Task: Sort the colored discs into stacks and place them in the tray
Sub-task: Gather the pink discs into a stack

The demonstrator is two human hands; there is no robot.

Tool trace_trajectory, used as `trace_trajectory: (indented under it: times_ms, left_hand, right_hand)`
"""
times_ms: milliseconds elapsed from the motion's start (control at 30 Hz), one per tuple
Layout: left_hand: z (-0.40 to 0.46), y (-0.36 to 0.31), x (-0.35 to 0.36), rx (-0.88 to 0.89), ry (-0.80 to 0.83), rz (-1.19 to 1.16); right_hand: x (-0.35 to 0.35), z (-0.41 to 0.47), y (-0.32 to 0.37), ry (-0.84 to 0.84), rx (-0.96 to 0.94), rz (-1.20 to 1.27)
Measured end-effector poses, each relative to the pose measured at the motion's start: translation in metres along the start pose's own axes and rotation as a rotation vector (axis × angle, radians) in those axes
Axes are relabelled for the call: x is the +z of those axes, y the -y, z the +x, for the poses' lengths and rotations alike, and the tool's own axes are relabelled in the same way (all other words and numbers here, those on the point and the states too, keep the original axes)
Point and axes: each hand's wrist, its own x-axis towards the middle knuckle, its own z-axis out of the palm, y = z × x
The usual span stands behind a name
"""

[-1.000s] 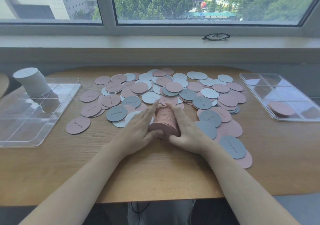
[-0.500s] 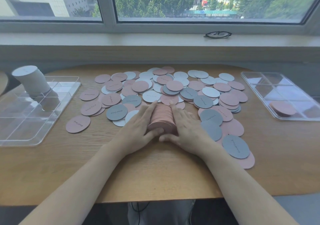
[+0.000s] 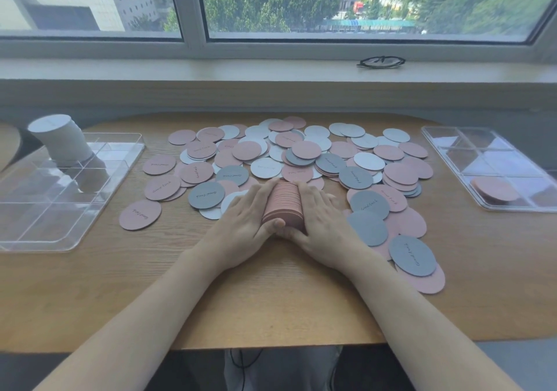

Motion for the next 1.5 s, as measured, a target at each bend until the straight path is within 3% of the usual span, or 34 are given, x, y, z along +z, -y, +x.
trace_trajectory:
  times_ms: [267, 367, 533, 800, 1067, 1333, 1500]
  left_hand:
    - [0.000, 0.004, -0.003, 0.010, -0.060, -0.002]
    - [0.000, 0.015, -0.011, -0.047, -0.142, -0.004]
    - [-0.002, 0.046, -0.022, -0.216, -0.201, 0.226]
    - [-0.005, 0.048, -0.022, -0.198, -0.250, 0.205]
    - [0.008, 0.058, -0.044, -0.300, -0.075, 0.295]
    - [0.031, 0.037, -0.026, -0.346, -0.130, 0.398]
    - [0.043, 0.036, -0.035, -0.340, -0.010, 0.472]
  right_hand:
    - [-0.003, 0.000, 0.001, -0.040, 0.019, 0.236]
    - [-0.005, -0.001, 0.001, -0.039, 0.028, 0.256]
    - [-0.008, -0.003, 0.002, -0.040, 0.035, 0.280]
    - [-0.007, -0.004, 0.000, -0.052, 0.050, 0.295]
    - [-0.007, -0.002, 0.000, -0.051, 0.053, 0.290]
    - [-0.006, -0.003, -0.001, -0.063, 0.057, 0.307]
    - [-0.006, -0.003, 0.001, -0.065, 0.053, 0.325]
